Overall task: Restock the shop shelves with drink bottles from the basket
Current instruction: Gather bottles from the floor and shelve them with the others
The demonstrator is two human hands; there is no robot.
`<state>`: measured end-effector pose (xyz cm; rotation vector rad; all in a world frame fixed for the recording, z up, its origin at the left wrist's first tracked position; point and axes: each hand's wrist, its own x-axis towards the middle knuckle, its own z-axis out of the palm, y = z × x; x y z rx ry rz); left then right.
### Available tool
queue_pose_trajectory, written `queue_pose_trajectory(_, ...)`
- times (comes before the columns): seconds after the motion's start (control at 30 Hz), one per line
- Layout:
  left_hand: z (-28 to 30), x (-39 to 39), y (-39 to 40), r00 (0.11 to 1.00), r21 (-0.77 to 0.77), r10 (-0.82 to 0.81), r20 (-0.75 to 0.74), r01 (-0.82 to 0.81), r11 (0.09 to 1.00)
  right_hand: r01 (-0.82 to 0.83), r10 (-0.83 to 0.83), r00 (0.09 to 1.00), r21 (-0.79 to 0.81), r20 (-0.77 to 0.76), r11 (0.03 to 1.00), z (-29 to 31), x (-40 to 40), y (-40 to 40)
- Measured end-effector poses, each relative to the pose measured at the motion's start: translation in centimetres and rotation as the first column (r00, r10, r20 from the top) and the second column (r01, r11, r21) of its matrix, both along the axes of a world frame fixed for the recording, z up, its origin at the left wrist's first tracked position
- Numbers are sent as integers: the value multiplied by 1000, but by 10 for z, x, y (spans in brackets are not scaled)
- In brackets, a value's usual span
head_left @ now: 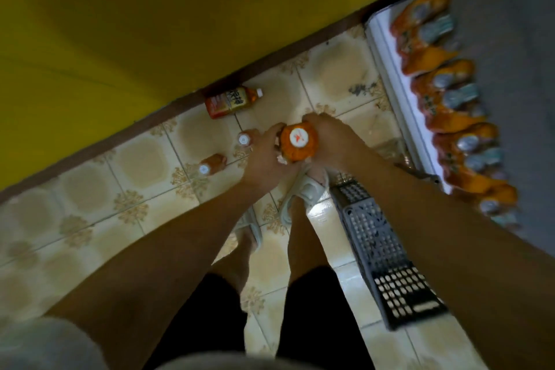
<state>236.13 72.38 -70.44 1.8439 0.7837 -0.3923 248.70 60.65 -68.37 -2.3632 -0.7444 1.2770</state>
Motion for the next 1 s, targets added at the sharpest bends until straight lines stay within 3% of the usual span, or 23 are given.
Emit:
queue_pose_trajectory(0.03,47,-7,-4,999,-22,-13,31,13,1000,35,-35,999,5,-2,999,49,-7,-8)
queue_pose_trajectory(0.27,195,-33,-3,983,-159,-158,90,171,972,261,-262,965,115,-2,959,231,-60,-41)
queue_pose_trajectory(0.37,232,-42,3,967,-208,-225,119,245,947,286,-290,957,158,5,945,274,-79,-45)
queue_pose_trajectory(0.6,279,-65,35,974,-388,-168,152,215,896,488,-468,873,278,-138,827,320,-122,-34)
queue_pose_trajectory(0.67,292,-68,47,972,-405,-177,152,224,887,582,-554,812,308,-183,752,325,-140,-30)
queue_pose_trajectory(0.83,328,-71,62,974,-474,-120,192,200,857,837,-750,547,252,-373,486,338,-188,-21)
queue_pose_trajectory(1.0,390,-66,60,940,-446,-189,283,304,842,865,-748,479,390,-458,315,362,-205,-5)
